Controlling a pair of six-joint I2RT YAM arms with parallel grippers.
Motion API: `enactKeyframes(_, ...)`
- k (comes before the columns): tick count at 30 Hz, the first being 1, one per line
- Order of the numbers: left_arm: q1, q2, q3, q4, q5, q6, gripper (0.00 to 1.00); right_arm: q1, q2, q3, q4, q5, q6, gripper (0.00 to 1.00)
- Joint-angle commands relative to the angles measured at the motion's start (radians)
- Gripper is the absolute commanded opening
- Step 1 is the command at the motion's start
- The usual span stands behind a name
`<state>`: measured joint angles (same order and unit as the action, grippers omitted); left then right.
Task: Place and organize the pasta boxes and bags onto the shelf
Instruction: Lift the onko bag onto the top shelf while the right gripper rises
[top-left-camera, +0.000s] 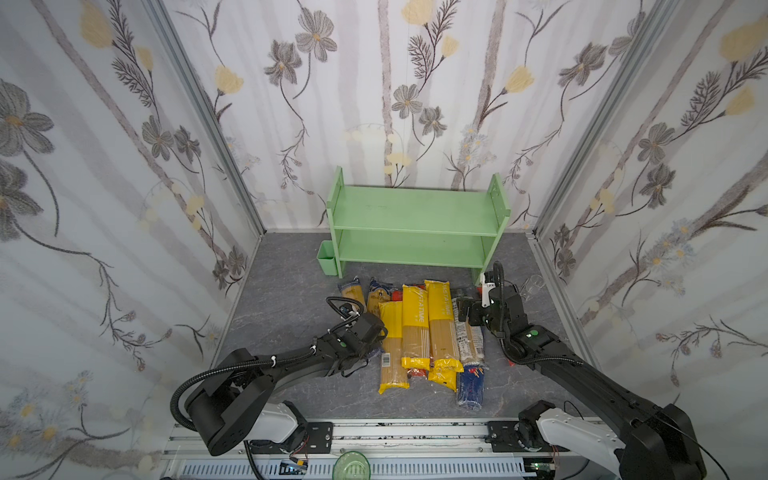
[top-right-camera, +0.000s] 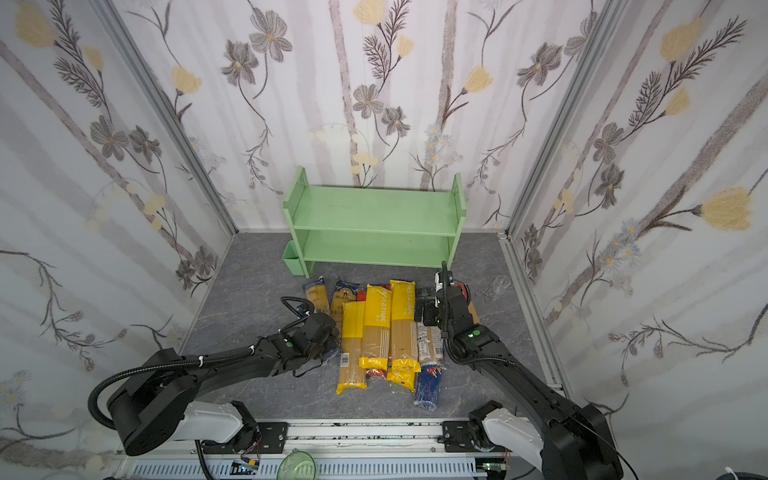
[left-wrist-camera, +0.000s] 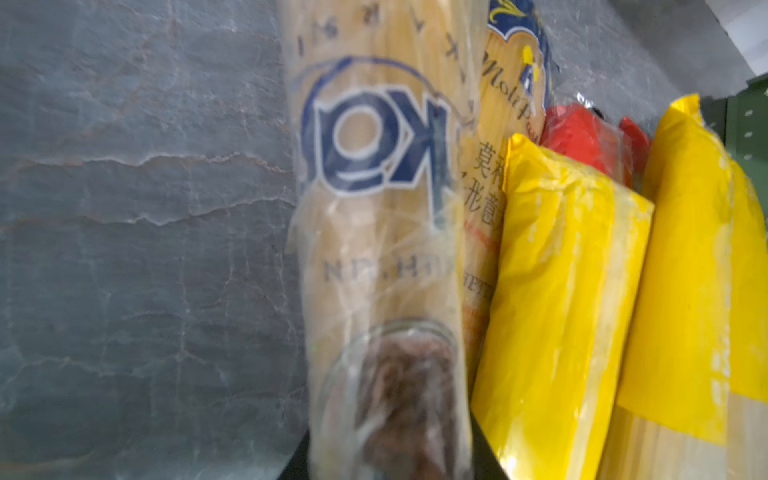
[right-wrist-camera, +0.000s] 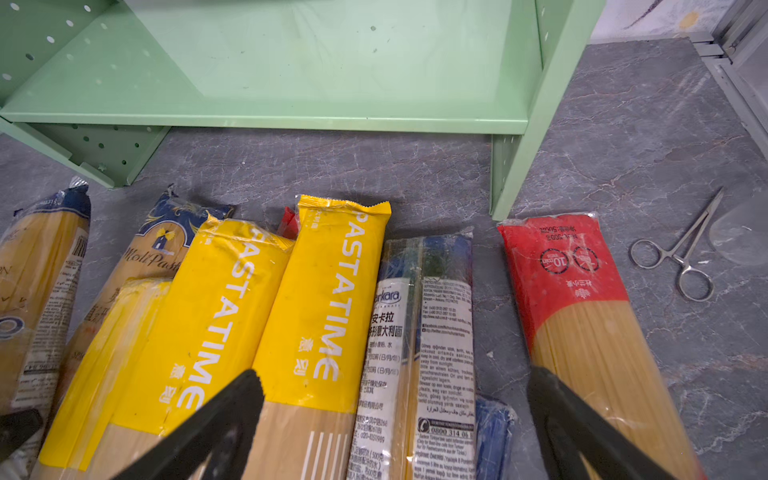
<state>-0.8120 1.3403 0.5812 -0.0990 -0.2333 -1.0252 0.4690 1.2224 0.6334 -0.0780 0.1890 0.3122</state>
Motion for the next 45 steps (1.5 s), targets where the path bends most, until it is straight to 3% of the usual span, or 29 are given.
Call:
enactKeyframes(1,-0.015,-0.075,0.004,-0.086,0.021,0.047,0.05,0.000,0.007,0.005,0.053,-0.026,-0.008,1.00)
enactKeyframes(3,-0.014,-0.164,-0.001,-0.123,0.013,0.075,0.00,-0.001,0.009,0.009,0.060,-0.035,-0.005,1.00)
enactKeyframes(10,-0.014,-0.364,0.033,-0.244,-0.022,0.188,0.00,-0.003,0.026,0.038,0.048,-0.063,-0.004,1.00)
enactKeyframes(16,-0.013,-0.389,0.092,-0.282,0.012,0.268,0.00,-0.002,0.008,0.057,0.012,-0.059,-0.004,1.00)
enactKeyframes(20,-0.013,-0.365,0.219,-0.315,0.043,0.345,0.00,-0.001,-0.022,0.072,-0.016,-0.048,-0.011,1.00)
enactKeyframes(26,-0.013,-0.286,0.481,-0.400,0.043,0.464,0.00,-0.003,-0.065,0.100,-0.055,-0.031,-0.024,1.00)
enactKeyframes(32,0.002,-0.160,0.763,-0.450,-0.127,0.630,0.03,-0.001,-0.077,0.142,-0.066,-0.033,-0.032,1.00)
enactKeyframes(36,0.063,-0.015,0.942,-0.447,-0.230,0.756,0.07,-0.002,-0.063,0.184,-0.080,-0.035,-0.042,1.00)
enactKeyframes(45,0.253,0.353,1.374,-0.447,-0.171,0.953,0.09,-0.001,-0.004,0.338,-0.110,-0.078,-0.058,1.00)
